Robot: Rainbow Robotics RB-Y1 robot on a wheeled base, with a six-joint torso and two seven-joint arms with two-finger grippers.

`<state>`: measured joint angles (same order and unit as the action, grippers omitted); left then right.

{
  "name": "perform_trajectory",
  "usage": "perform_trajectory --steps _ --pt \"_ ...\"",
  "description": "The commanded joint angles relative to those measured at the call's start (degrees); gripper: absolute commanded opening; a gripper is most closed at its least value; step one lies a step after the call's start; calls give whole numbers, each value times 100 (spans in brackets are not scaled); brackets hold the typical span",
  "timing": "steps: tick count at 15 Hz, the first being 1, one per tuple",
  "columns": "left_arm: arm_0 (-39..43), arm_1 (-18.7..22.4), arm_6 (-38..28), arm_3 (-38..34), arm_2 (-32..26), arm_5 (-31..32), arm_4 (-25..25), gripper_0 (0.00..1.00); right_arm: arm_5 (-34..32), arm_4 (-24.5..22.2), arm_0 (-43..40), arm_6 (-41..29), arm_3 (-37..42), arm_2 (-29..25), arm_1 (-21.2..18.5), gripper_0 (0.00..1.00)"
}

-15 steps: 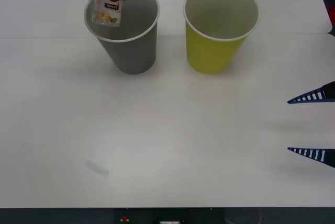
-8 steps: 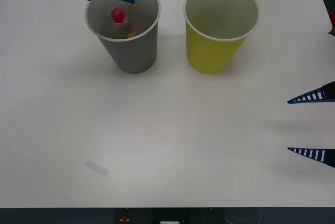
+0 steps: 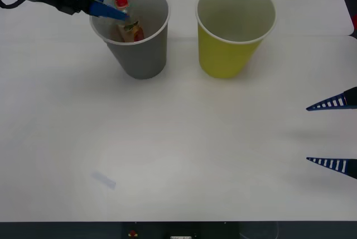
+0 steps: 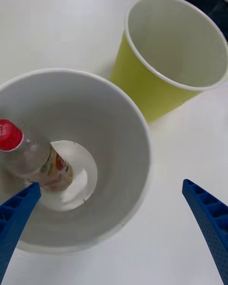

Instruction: Put the can into the green bin and the plastic bottle into the gray bin

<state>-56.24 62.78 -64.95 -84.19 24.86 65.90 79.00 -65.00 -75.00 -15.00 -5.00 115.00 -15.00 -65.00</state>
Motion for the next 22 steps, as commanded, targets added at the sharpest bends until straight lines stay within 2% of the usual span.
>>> perform_trajectory --steps 1,3,4,8,12,14,16,18,22 --pt "1054 112 97 -923 -957 1 -192 100 0 0 0 0 0 0 0 100" --pt "1801 121 273 -1486 -1598 1 -368 100 0 0 0 0 0 0 0 100" --pt "2188 121 571 -1679 -1871 1 -517 100 0 0 0 0 0 0 0 100" --pt "3445 112 1688 -2101 -2574 1 -1185 100 0 0 0 0 0 0 0 100" --pt "4746 103 2654 -2769 -3242 -51 -1458 100 0 0 0 0 0 0 0 100" --pt "5255 103 3190 -3050 -3418 -51 -1449 100 0 0 0 0 0 0 0 100" --pt "5677 103 3656 -3279 -3594 63 -1212 100 0 0 0 0 0 0 0 100" --pt "5976 85 3806 -3420 -3857 573 -957 100 0 0 0 0 0 0 0 100" --pt "6169 -363 3964 -3534 -4516 1821 -377 100 0 0 0 0 0 0 0 100"
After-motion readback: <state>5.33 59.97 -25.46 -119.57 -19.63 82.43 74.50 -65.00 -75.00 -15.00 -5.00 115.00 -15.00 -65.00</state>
